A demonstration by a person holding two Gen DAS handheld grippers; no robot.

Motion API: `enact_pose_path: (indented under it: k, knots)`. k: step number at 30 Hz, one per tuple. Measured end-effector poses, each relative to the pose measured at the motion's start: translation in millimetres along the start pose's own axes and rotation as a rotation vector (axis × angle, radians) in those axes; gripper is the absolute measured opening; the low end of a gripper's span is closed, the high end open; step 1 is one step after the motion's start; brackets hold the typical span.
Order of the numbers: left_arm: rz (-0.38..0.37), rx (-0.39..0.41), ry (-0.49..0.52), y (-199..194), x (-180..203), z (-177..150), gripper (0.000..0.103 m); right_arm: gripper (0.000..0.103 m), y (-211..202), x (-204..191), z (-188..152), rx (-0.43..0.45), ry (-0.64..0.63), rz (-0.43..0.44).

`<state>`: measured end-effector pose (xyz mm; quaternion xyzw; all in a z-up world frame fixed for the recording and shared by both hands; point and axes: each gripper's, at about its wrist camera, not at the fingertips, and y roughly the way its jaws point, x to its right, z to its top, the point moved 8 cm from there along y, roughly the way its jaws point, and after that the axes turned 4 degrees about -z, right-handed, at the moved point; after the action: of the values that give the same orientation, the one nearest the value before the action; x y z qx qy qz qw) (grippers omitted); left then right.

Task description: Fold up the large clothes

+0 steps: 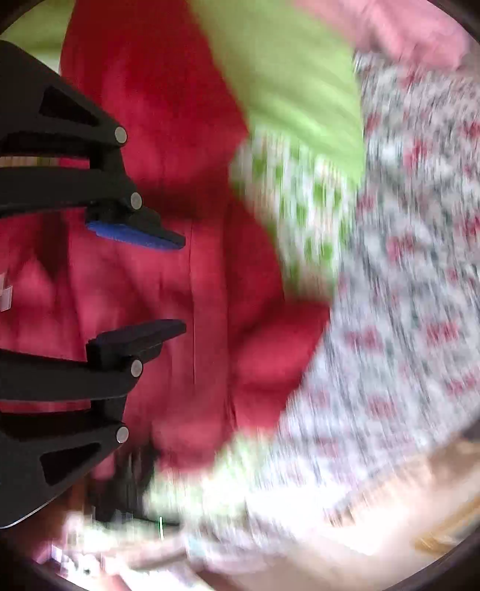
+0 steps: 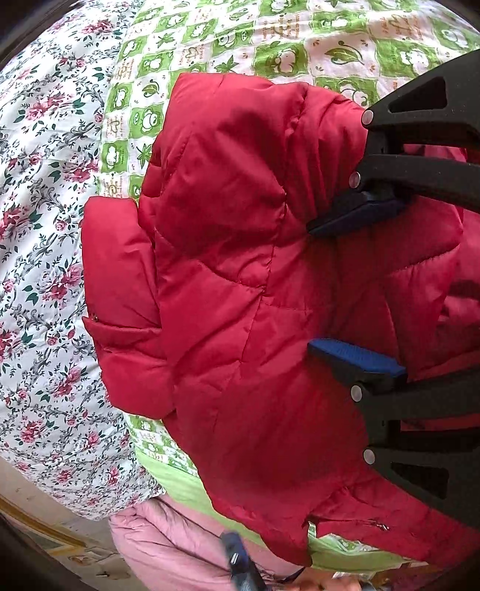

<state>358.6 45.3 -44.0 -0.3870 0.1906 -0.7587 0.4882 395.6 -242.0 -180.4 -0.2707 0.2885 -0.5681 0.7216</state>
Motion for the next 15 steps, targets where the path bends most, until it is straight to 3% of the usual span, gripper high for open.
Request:
enact_pose_path:
  k: [3, 6, 8, 11, 15]
  knots:
    - [-0.098, -0.066, 0.057, 25, 44, -15, 0.036, 0.062, 2, -4, -1, 0.002, -0.009, -0.011]
    - [-0.047, -0.138, 0.154, 65, 70, -30, 0.037, 0.064, 5, -6, -1, -0.013, -0.025, -0.025]
    - [0.055, -0.199, 0.206, 96, 66, -44, 0.036, 0.064, 5, -6, 0, -0.022, -0.027, -0.023]
    - [0.064, -0.229, 0.177, 115, 51, -63, 0.037, 0.062, -4, -11, 11, -0.018, -0.021, -0.029]
    - [-0.002, -0.22, 0.099, 111, 43, -63, 0.036, 0.062, -30, -54, 32, 0.09, -0.087, 0.075]
